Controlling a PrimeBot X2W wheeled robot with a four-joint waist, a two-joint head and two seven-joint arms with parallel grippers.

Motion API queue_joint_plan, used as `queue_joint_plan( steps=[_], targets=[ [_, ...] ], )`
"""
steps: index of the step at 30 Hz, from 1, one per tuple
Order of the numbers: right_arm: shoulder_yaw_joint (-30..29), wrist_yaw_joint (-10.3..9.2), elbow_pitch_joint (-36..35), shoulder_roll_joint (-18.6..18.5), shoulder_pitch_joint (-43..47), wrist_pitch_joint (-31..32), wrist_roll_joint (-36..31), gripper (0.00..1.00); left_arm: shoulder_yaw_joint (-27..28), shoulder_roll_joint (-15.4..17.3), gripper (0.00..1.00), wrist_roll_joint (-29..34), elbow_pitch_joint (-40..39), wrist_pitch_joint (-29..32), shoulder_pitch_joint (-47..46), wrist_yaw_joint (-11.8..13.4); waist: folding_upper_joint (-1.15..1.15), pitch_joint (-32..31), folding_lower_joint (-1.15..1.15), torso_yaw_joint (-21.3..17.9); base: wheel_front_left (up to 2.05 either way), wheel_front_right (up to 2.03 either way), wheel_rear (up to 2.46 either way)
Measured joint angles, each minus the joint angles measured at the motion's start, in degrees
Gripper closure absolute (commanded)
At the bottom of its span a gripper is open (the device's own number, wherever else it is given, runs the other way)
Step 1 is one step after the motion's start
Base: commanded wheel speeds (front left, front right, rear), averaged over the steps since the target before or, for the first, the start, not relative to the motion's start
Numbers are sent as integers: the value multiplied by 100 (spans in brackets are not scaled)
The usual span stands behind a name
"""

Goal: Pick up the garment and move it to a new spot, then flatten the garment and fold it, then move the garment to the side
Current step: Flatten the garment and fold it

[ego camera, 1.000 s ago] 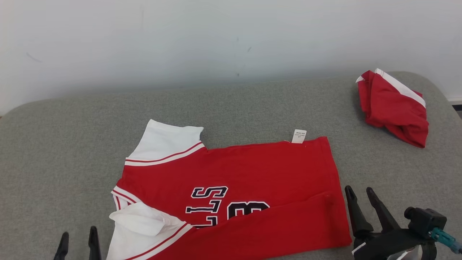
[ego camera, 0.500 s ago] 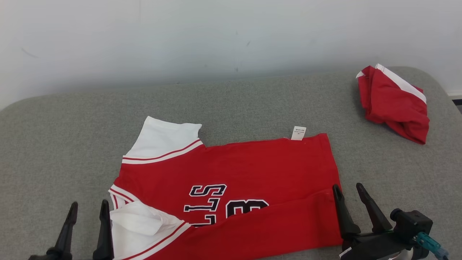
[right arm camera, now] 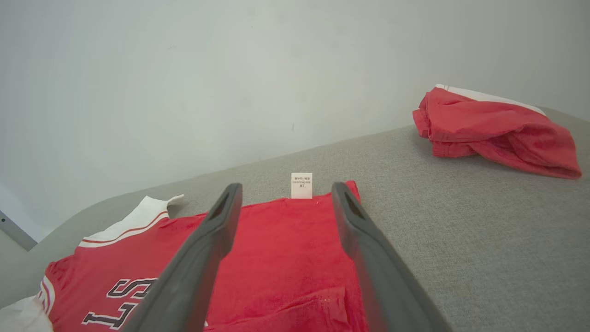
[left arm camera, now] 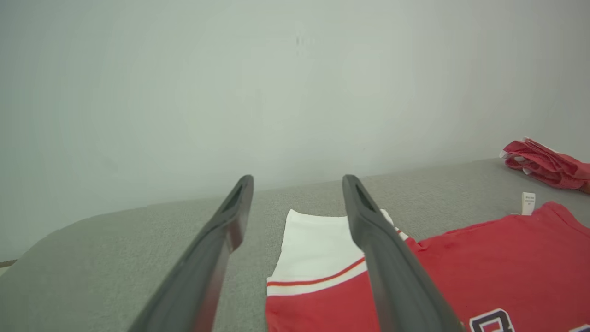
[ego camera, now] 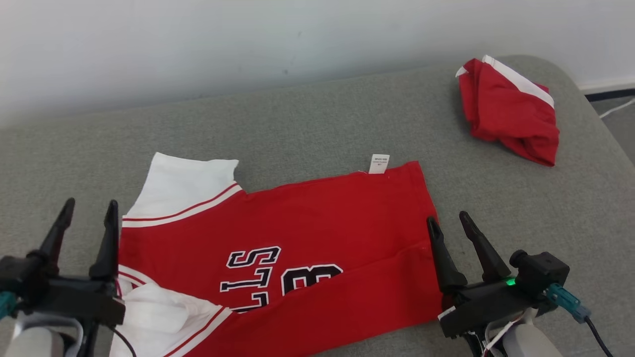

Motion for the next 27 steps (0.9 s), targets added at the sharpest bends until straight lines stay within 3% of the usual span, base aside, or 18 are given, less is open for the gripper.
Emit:
queue_joint_plan(
  steps=[14, 27],
  targets=[
    [178, 0, -109, 422, -571, 0, -48, 0, -580, 1201, 0, -1113, 1024, 736, -1620, -43, 0, 842, 1, -679, 0, 0, 0],
    [305, 0, -100, 606, -989, 0, -56, 0, -1391, 1759, 0, -1605, 2239, 1124, -2677, -43, 1, 1448, 0, -1166, 0, 0, 0]
  ],
)
